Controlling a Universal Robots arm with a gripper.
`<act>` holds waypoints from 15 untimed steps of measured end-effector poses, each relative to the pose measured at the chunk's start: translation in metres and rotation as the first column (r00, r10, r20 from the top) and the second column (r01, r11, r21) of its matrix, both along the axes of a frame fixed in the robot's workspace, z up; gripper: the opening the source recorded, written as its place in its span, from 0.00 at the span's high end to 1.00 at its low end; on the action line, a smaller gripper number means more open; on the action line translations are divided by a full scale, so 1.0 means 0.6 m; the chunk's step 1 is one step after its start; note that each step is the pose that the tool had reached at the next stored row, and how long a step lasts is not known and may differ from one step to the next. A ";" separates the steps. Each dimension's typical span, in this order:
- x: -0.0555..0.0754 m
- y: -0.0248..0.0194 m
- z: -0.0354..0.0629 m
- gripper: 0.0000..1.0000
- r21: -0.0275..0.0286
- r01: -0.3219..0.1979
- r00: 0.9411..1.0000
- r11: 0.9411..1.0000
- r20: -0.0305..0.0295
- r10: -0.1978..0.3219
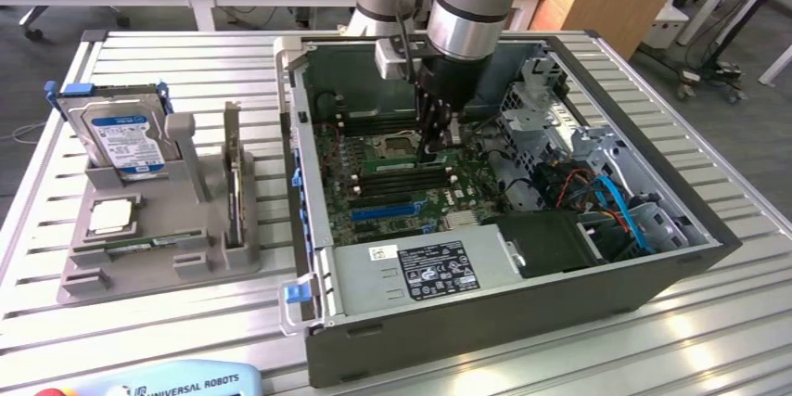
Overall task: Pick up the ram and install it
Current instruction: 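Insert the ram into the slot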
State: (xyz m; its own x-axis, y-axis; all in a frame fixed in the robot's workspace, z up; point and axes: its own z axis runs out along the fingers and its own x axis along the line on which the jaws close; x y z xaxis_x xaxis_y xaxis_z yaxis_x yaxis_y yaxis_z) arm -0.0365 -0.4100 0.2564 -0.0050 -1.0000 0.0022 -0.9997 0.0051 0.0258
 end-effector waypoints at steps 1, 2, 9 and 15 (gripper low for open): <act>0.000 0.0000 0.000 0.88 0.000 0.000 1.000 1.000 0.000 0.000; 0.000 0.0000 0.000 0.88 0.000 0.000 1.000 1.000 0.000 0.000; 0.002 0.0000 -0.001 0.88 0.001 0.000 1.000 1.000 0.000 0.000; 0.009 0.0000 -0.002 0.88 0.002 0.000 1.000 1.000 0.000 0.000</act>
State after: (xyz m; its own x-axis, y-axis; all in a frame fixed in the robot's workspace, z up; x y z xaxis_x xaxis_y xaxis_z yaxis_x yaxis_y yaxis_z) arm -0.0312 -0.4100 0.2552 -0.0050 -1.0000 0.0004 -0.9997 0.0050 0.0258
